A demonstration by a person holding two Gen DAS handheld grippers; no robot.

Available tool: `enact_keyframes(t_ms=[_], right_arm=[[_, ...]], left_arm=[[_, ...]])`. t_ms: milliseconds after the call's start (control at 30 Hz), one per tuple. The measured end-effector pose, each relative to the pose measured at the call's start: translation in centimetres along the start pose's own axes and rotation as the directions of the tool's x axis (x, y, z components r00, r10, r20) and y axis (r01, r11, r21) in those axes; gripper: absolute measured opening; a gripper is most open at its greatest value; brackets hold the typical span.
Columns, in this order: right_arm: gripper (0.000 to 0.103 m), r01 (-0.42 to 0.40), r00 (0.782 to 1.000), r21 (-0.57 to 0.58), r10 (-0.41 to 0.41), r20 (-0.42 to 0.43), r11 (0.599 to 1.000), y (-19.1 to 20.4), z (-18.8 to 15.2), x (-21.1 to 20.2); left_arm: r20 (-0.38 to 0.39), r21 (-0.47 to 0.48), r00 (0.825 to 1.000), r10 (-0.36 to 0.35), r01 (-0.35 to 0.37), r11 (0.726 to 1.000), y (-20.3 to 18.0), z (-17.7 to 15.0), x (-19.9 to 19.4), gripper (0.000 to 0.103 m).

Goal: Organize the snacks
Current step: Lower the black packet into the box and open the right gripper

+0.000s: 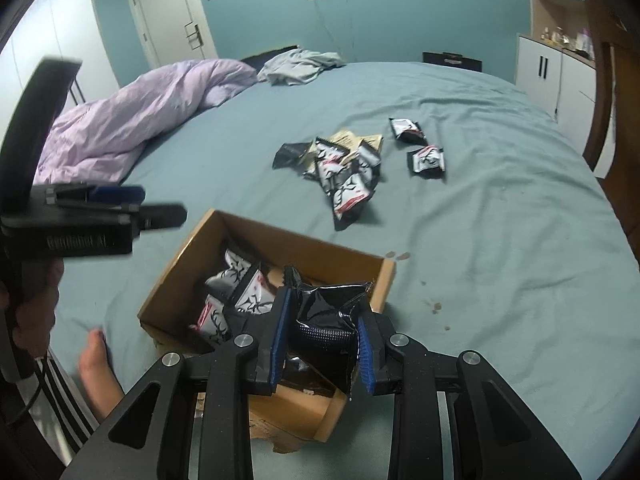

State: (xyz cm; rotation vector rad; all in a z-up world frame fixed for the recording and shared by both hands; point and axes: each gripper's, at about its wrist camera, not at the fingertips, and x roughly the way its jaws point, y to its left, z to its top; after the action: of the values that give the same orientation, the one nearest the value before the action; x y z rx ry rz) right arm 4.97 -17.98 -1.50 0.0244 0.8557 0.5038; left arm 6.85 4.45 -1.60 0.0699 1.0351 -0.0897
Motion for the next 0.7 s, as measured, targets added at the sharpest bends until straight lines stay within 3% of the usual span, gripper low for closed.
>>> enact_keyframes(t_ms=[133, 367, 600, 700], right_arm=[[0.028, -0.032, 0.999, -0.036, 0.031, -0.027, 0.999, 0.6, 0.1, 0.7], [0.029, -0.026, 0.995, -0.111, 0.015, -0.098, 0.993, 2.4, 0.0, 2.0], [0.03, -0.091, 0.984, -0.104, 0.074, -0.163, 0.99, 2.8, 0.1, 2.7], [0.045, -0.12, 0.983, -0.086, 0.106, -0.15, 0.989, 2.7, 0.3, 2.2]], left_arm=[[-0.016, -0.026, 1.0, 0.001, -0.001, 1.0, 0.5, 0.0, 0.5, 0.074], [-0.031, -0.049, 0.999, -0.015, 0.014, 0.999, 0.8, -0.1, 0.7, 0.074], [-0.025, 0.015, 1.0, -0.013, 0.014, 1.0, -0.3, -0.4, 0.5, 0.074], [-0.022, 0.03, 1.0, -0.006, 0.007, 1.0, -0.6, -0.6, 0.4, 0.074]])
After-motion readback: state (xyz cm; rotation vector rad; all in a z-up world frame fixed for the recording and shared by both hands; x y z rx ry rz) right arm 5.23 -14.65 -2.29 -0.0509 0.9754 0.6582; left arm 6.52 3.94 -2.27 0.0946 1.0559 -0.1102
